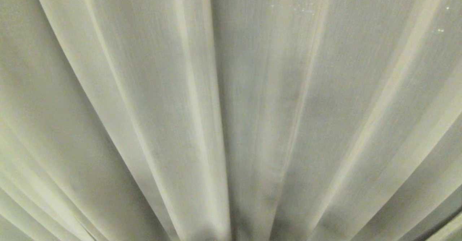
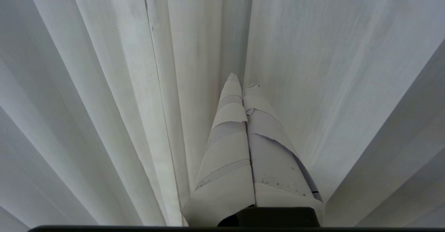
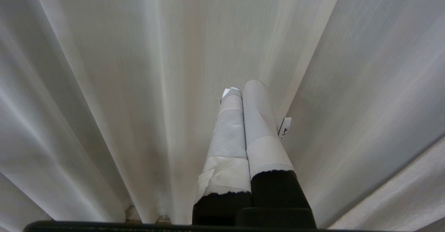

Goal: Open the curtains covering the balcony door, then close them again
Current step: Close the outer curtains on both sides

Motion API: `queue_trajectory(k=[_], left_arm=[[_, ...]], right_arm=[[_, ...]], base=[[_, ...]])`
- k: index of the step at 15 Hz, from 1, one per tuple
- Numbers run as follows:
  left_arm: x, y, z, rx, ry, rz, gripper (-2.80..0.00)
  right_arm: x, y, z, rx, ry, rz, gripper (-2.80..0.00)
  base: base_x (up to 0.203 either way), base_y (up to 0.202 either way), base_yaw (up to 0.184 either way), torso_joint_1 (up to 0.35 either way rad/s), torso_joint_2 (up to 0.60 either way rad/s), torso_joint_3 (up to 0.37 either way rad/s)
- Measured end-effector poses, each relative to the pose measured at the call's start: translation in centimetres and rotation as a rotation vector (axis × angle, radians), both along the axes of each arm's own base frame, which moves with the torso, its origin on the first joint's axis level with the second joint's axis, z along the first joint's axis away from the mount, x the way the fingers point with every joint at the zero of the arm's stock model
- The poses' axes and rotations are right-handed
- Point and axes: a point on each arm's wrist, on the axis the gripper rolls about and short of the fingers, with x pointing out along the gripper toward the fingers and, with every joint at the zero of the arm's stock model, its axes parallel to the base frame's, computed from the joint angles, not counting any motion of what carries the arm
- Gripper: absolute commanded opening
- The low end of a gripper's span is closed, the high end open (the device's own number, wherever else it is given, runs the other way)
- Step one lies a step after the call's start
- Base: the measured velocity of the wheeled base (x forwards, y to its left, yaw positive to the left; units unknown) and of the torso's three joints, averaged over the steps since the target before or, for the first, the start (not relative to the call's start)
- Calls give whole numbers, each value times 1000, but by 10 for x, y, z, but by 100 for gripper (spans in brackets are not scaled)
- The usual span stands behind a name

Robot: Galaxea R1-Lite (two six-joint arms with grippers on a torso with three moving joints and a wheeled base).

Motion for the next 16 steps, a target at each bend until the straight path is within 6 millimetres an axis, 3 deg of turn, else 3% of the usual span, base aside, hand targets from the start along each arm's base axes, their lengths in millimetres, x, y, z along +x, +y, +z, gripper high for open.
queue_trajectory(k=[4,16], left_arm=[[0,0,0,0,1,0,-280],[0,0,0,1,-1,1,-280]], right_arm=[[0,0,0,0,0,1,-280],[0,0,0,0,0,0,-280]], base=[[1,-78,10,2,2,2],[0,-193,2,3,1,3]])
